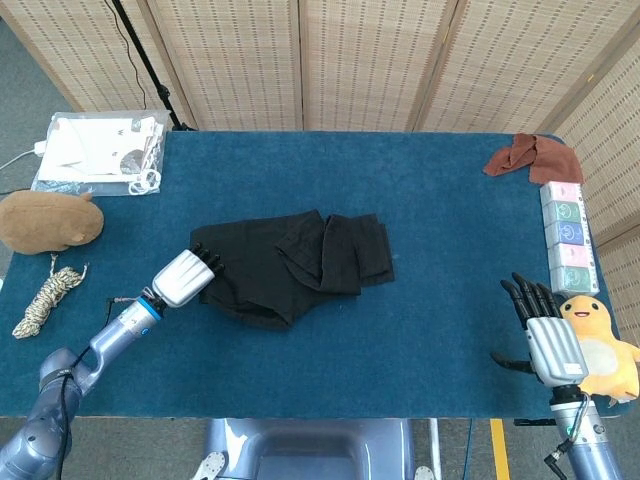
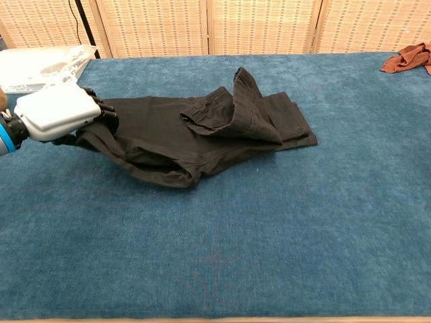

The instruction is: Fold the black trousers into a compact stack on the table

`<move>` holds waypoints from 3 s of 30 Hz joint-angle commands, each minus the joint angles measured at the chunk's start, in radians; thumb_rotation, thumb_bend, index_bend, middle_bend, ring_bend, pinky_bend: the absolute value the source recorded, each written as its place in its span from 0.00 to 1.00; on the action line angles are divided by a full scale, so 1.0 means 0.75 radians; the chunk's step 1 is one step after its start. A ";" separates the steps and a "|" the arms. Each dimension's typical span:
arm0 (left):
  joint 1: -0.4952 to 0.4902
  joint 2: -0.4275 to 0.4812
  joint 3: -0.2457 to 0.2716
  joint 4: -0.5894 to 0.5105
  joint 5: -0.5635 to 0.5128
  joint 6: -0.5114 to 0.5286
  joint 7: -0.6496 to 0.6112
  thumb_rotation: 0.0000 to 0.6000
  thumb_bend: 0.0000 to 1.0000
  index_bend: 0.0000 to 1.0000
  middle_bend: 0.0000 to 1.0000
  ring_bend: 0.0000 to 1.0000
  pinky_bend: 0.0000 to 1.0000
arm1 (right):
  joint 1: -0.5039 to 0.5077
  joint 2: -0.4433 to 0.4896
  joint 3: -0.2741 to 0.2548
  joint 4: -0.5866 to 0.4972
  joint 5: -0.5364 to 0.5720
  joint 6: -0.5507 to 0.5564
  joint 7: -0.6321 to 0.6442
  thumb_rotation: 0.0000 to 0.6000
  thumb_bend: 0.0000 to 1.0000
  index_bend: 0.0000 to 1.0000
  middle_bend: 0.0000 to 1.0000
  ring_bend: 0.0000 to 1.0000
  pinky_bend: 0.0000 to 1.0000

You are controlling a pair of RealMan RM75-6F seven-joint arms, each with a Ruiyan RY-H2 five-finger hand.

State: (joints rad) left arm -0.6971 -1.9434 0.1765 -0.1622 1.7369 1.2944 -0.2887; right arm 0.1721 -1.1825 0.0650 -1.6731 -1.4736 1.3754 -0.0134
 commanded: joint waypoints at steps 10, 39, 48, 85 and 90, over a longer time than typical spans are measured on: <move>-0.121 0.050 -0.102 -0.015 -0.071 0.154 0.018 1.00 0.89 0.60 0.56 0.55 0.45 | 0.000 0.001 -0.003 -0.003 -0.001 -0.004 0.001 1.00 0.03 0.00 0.00 0.00 0.00; -0.648 0.552 -0.524 -1.008 -0.223 0.311 0.626 1.00 0.87 0.60 0.56 0.55 0.45 | 0.007 -0.004 -0.004 0.013 0.015 -0.028 0.007 1.00 0.03 0.00 0.00 0.00 0.00; -0.570 0.605 -0.484 -1.099 -0.181 0.305 0.650 1.00 0.85 0.60 0.56 0.55 0.45 | 0.006 -0.003 -0.007 0.011 0.011 -0.027 0.004 1.00 0.03 0.00 0.00 0.00 0.00; 0.040 0.495 -0.150 -0.399 0.017 0.585 0.072 1.00 0.84 0.60 0.56 0.55 0.45 | 0.011 -0.035 -0.022 0.006 0.014 -0.048 -0.058 1.00 0.03 0.00 0.00 0.00 0.00; 0.116 0.425 -0.086 -0.219 0.040 0.525 0.034 1.00 0.84 0.60 0.56 0.55 0.45 | 0.011 -0.036 -0.024 0.006 0.017 -0.052 -0.063 1.00 0.03 0.00 0.00 0.00 0.00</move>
State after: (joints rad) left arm -0.6423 -1.5955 0.0838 -0.3832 1.7556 1.7140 -0.2448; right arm 0.1806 -1.2099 0.0467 -1.6688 -1.4605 1.3364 -0.0607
